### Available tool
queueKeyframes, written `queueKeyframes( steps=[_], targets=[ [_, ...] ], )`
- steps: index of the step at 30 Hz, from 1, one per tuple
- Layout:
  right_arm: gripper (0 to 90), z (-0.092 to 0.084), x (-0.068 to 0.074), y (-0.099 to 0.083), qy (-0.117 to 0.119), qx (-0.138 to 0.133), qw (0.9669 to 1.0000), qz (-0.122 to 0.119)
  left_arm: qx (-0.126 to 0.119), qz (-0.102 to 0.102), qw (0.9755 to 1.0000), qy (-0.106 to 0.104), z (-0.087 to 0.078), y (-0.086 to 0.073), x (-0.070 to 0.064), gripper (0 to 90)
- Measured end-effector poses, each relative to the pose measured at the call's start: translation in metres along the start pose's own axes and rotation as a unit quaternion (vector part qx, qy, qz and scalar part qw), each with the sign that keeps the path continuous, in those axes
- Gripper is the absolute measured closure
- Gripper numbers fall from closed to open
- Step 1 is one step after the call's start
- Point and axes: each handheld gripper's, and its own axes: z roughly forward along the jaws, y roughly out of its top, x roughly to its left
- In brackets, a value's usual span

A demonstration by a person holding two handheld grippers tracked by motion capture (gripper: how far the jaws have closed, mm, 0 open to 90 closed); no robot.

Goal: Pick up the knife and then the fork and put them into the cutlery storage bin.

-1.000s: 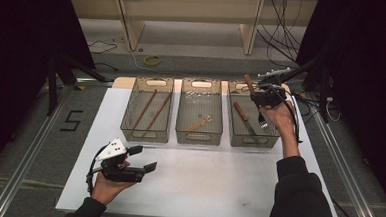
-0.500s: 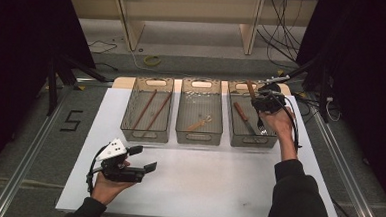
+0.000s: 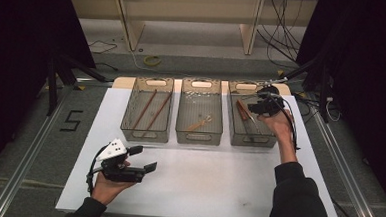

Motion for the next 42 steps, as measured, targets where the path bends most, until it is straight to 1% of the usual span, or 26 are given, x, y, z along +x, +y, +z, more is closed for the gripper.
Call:
queueKeyframes(
  steps=[3, 4, 7, 13, 15, 19, 23, 26, 34, 37, 39, 42],
  targets=[
    [46.2, -0.004, 0.003, 0.001, -0.001, -0.006, 1.0000, 0.000, 0.000, 0.000, 1.0000, 0.000, 0.000, 0.000, 0.000, 15.8],
    [44.2, -0.005, 0.004, 0.001, 0.003, -0.008, 1.0000, -0.001, -0.001, -0.001, 1.0000, 0.000, 0.000, 0.000, 0.000, 15.8],
    [40.6, -0.009, 0.007, 0.000, 0.020, -0.014, 0.9997, 0.001, 0.000, 0.000, 1.0000, 0.000, 0.000, 0.000, 0.000, 15.8],
    [36.0, -0.021, 0.018, -0.004, 0.050, -0.040, 0.9980, -0.002, 0.000, -0.001, 1.0000, 0.000, 0.000, 0.000, 0.000, 15.8],
    [35.2, -0.027, 0.021, -0.007, 0.060, -0.052, 0.9969, -0.001, 0.000, -0.002, 1.0000, 0.001, 0.001, 0.000, 0.000, 15.8],
    [33.9, -0.036, 0.027, -0.014, 0.073, -0.069, 0.9950, -0.001, 0.000, -0.001, 1.0000, 0.000, 0.001, 0.000, 0.000, 15.8],
    [32.8, -0.046, 0.034, -0.022, 0.084, -0.085, 0.9928, -0.008, 0.001, -0.001, 1.0000, -0.001, 0.002, 0.000, 0.000, 15.8],
    [32.8, -0.053, 0.040, -0.029, 0.094, -0.100, 0.9905, -0.010, 0.002, -0.002, 1.0000, 0.000, 0.002, 0.001, 0.000, 15.8],
    [31.6, -0.064, 0.048, -0.046, 0.113, -0.118, 0.9865, -0.011, -0.001, -0.009, 1.0000, 0.001, 0.003, 0.001, 0.002, 15.8],
    [31.4, -0.068, 0.051, -0.052, 0.116, -0.126, 0.9852, -0.013, -0.002, -0.009, 1.0000, 0.001, 0.002, 0.000, 0.002, 15.8],
    [31.2, -0.070, 0.053, -0.055, 0.128, -0.136, 0.9824, -0.009, -0.003, -0.011, 0.9999, 0.002, 0.002, 0.000, 0.002, 15.8],
    [30.4, -0.074, 0.059, -0.060, 0.136, -0.142, 0.9803, -0.012, -0.002, -0.011, 0.9999, 0.001, 0.001, 0.000, 0.002, 15.8]
  ],
)
